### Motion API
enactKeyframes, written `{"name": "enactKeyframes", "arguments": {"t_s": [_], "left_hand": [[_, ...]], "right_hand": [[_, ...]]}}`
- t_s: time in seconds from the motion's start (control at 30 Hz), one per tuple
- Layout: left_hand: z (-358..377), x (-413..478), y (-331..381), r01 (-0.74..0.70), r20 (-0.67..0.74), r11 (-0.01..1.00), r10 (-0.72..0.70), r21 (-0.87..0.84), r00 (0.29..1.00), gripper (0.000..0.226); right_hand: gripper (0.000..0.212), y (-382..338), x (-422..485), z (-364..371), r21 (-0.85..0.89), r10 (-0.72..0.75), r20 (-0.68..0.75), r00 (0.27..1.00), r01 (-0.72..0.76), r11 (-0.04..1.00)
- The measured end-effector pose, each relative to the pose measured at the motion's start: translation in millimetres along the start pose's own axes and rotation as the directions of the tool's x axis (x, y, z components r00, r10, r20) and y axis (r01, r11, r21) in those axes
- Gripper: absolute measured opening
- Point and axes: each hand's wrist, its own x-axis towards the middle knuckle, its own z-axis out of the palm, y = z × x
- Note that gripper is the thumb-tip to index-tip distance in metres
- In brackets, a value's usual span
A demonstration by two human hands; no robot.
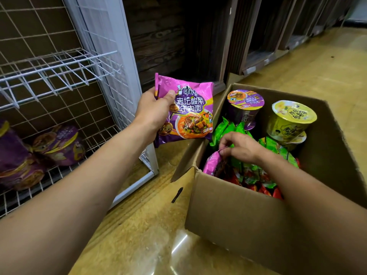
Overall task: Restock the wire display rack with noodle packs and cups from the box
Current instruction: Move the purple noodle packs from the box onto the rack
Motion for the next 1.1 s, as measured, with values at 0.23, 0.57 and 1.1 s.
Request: {"name": "enactKeyframes", "arguments": {"t_s": [0.23, 0.57, 1.1], "left_hand": [[2.4, 3.1, 1.3, 0.002, -0.038, 0.997, -0.005, -0.071, 0.999, 0.008], [12.9, 1.2, 1.6, -0.048, -0.064, 0.985, 0.037, -0.165, 0.997, 0.007], [33.6, -26.4, 4.6, 0.207, 0.161, 0.943, -0.169, -0.261, 0.972, 0.028]], "right_hand": [[0.011, -5.4, -15.8, -32.4, 0.439, -0.04, -0.008, 0.999, 0.04, 0.898], [0.016, -33.0, -22.3, -72.4, 0.709, -0.09, -0.317, 0.944, 0.299, 0.639], [0.011, -80.8, -7.9, -85.4, 0.873, 0.214, -0.409, 0.887, 0.313, 0.374]]}}
